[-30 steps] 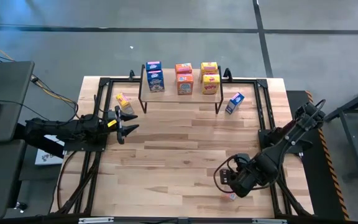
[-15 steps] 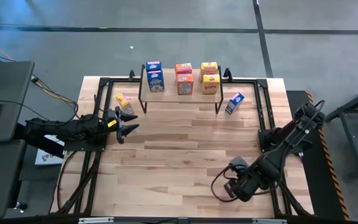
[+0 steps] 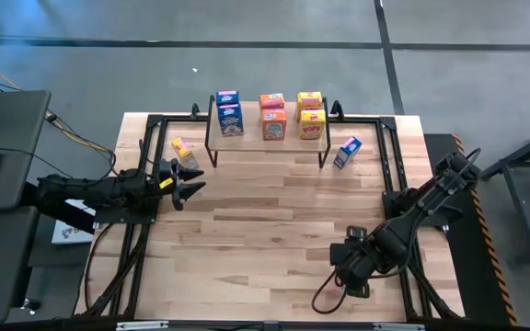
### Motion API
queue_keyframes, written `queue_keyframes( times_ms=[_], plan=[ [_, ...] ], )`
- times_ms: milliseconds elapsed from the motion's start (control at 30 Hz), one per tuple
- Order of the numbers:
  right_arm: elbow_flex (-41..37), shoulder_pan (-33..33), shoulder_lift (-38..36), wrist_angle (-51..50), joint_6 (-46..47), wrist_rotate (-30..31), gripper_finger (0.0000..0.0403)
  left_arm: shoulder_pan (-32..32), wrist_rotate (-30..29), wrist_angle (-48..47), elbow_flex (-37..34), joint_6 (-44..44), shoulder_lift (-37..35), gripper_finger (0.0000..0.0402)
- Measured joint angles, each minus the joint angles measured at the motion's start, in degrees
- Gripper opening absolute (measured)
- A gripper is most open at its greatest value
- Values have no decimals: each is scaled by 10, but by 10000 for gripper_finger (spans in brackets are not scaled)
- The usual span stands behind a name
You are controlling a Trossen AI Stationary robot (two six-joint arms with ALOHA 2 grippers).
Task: Stack cereal on shelf
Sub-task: Put the orange cereal box aligned with the other orange cereal boxes on the shelf
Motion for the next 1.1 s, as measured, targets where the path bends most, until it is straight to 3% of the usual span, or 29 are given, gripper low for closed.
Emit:
queue_keyframes(
  times_ms=[233,367,867,1100],
  plan=[
    [0,-12,0,0,-242,2,245,0,0,0,0,-63,0,229],
    [0,-12,0,5,-334,2,245,0,-1,0,0,-83,0,229],
    [0,18,0,56,-430,26,245,0,-1,0,0,-120,0,229],
    [0,47,0,64,-434,36,245,0,-1,0,0,-136,0,229]
  ],
)
